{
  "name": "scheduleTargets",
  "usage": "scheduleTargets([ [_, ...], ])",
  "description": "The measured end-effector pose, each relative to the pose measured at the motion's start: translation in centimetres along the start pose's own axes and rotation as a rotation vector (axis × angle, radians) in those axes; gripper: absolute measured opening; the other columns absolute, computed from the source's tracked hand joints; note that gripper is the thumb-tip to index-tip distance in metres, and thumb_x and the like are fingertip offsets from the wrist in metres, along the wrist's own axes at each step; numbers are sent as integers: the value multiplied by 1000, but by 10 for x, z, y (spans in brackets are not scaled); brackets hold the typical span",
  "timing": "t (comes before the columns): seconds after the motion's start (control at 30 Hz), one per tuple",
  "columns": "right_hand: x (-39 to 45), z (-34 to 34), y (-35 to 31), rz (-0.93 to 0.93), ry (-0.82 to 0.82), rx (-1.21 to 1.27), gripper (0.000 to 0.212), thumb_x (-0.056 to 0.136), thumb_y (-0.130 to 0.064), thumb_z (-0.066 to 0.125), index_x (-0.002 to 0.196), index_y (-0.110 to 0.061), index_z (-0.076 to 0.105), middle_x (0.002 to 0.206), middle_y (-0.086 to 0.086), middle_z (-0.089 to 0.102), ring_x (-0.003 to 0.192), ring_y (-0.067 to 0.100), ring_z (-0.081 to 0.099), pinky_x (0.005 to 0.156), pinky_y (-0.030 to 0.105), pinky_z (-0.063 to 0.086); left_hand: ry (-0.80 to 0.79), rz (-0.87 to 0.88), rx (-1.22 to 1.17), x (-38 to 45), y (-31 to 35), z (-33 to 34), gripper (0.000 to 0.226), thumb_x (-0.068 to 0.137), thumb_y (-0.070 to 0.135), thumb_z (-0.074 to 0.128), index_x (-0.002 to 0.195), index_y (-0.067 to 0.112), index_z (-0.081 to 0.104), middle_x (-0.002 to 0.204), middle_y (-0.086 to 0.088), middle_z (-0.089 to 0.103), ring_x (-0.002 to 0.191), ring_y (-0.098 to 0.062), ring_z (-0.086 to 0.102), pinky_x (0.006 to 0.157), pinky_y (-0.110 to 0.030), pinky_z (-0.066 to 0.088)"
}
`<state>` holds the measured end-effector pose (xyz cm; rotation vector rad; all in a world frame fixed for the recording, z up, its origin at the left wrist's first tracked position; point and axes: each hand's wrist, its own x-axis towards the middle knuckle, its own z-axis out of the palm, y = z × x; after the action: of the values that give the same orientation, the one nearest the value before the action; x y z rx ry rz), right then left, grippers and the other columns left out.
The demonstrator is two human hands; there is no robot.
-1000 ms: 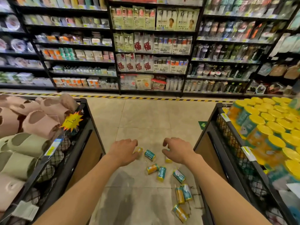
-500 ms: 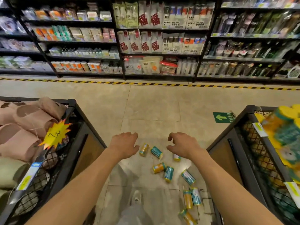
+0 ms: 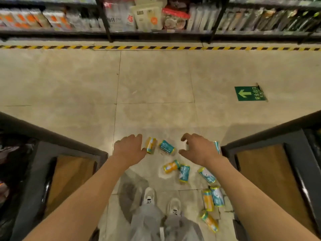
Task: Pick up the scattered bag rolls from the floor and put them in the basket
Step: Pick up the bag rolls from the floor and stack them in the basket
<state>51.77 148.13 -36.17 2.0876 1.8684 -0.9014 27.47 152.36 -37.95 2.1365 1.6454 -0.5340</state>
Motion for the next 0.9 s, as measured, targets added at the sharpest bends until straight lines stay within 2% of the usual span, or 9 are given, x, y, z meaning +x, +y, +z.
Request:
scheduleTargets([
  [0.13,94,70,30,23,-18,8,55,90,-50,62,138,-29,46,131,1,57,118,24,58,82,34,45,-32,-37,-70,90,0,75,48,95,53,48,130,21,47,117,-4,60,107,-27,60,83,-37,47],
  [0.23,169,138,57,32,-14,22,59,90,-52,63,140,-29,44,132,1,56,120,25,56,77,33,39,-44,-76,-117,160,-2,155,50,94,55,49,130,21,47,119,-4,59,109,-27,59,78,-35,42],
  [0.33,240,217,83,18,-1,39,63,88,-54,65,140,-26,44,130,4,55,119,26,56,80,35,38,-49,-141,-188,225,-5,244,53,92,58,50,129,20,48,121,-4,58,109,-28,58,77,-35,39],
  [0.47,327,324,113,30,13,56,74,82,-61,67,141,-24,41,130,8,53,118,30,55,89,41,47,-41,-259,-328,306,-18,359,64,85,63,59,130,19,47,124,-7,58,113,-31,57,83,-38,44],
  [0.57,380,388,129,56,50,60,82,78,-64,69,142,-22,39,130,11,52,117,33,55,85,42,46,-44,-299,-427,358,-23,428,76,81,66,62,135,17,43,129,-9,54,119,-32,54,85,-39,42],
  [0.67,421,429,138,73,89,28,90,75,-67,70,144,-20,37,132,11,50,119,34,53,85,43,45,46,-329,-503,401,-23,474,78,76,66,65,132,16,43,122,-5,55,112,-30,58,82,-37,45],
  [0.73,441,448,142,81,87,4,92,73,-70,69,144,-20,37,131,11,50,118,33,53,83,41,44,101,-339,-516,423,-22,496,76,71,66,66,125,17,43,117,-5,57,106,-30,60,84,-42,50],
  [0.9,465,473,148,66,61,38,92,69,-71,72,139,-23,38,124,6,52,112,28,55,79,38,42,236,-334,-507,447,-19,525,79,68,62,70,125,16,42,118,-8,54,110,-32,55,85,-47,50],
])
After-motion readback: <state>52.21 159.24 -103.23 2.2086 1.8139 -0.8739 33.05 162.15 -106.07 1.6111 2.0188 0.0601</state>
